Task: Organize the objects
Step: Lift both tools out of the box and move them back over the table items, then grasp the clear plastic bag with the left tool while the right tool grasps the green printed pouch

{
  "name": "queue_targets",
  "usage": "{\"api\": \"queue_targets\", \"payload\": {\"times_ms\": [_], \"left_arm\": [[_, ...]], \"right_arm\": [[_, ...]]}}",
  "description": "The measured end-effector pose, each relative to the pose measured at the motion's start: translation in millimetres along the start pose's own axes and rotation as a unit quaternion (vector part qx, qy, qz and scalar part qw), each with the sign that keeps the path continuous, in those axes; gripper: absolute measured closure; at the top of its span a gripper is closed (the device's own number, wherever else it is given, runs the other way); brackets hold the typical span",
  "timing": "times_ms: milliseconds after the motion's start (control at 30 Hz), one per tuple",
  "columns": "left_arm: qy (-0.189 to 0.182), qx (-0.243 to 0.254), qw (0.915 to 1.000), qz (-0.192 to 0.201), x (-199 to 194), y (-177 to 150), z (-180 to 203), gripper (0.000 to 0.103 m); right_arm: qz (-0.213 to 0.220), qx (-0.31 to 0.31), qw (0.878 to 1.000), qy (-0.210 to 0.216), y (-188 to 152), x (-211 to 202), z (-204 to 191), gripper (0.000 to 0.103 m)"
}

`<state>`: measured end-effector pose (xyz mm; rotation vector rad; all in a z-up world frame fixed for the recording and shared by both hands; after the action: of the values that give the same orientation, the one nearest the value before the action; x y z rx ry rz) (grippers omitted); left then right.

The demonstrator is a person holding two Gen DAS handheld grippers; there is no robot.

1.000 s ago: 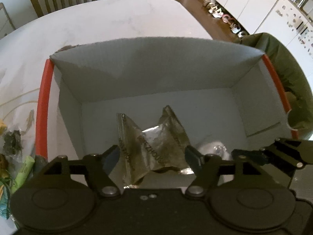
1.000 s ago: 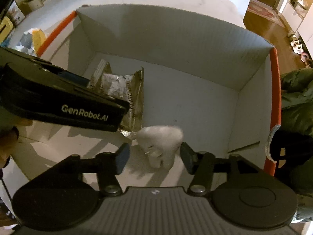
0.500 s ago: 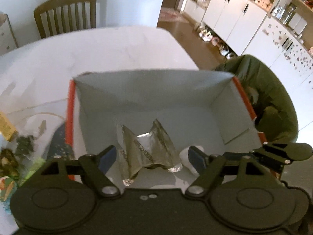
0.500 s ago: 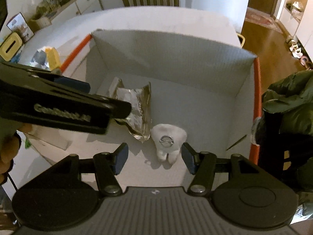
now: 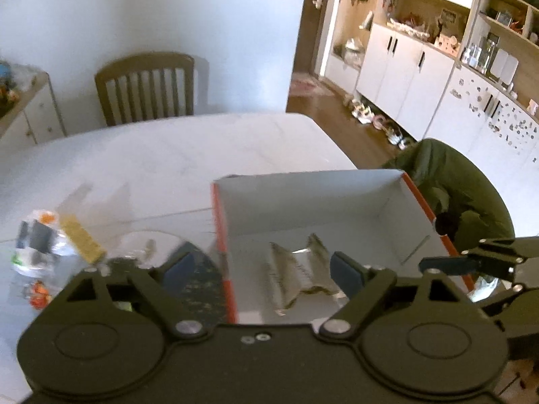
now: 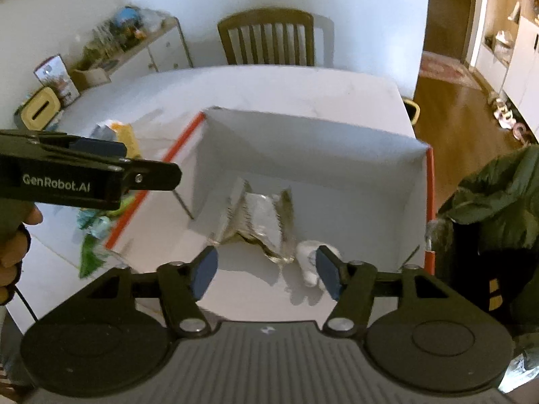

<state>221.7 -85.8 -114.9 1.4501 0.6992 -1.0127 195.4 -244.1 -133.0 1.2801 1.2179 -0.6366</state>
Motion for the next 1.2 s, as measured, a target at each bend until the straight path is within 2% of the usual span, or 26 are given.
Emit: {"api": "queue_targets", "payload": {"times_ms": [233,367,667,833,1000,1200], "left_arm": [[-0.002,-0.007,0.9994,0.034,-33,-16,-38,0.005],[-0.003,-0.002,0.9990,0.045,-49,-24,-59,0.001],[0.002,0.010,0.9983,0.058,-70,-49,-105,0.000],[-0.008,0.006,0.9985,0.053,-75,-60,-136,0.000],[-0.027,-0.005,0.9975,0.065,-80,-61,-171,0.000],[-0.006,-0.027,0.9966,0.077,-71,-61,-221,0.000]], "right_arm": [[0.036,0.001,0.999,0.000,-2,-18,-36,0.037],[0.053,0.007,0.999,0.003,-1,-24,-63,0.031],[0.071,0.019,0.997,0.011,1,-17,-130,0.024],[0.081,0.028,0.996,0.013,0,-14,-161,0.021],[0.096,0.039,0.995,0.011,4,-12,-184,0.020],[0.103,0.037,0.994,0.000,11,-6,-210,0.020]]}}
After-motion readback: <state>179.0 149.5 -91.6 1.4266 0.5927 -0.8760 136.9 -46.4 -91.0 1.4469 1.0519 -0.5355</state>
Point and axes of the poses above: each gripper's, at about its wrist camera, not at the fingertips, and x roughly the way its jaws point, z to its right, y to its top, the point moved 8 cm from there along x, roughly the way its jaws point, and after that the axes turned 15 degrees about -z, right-handed, at the moved point
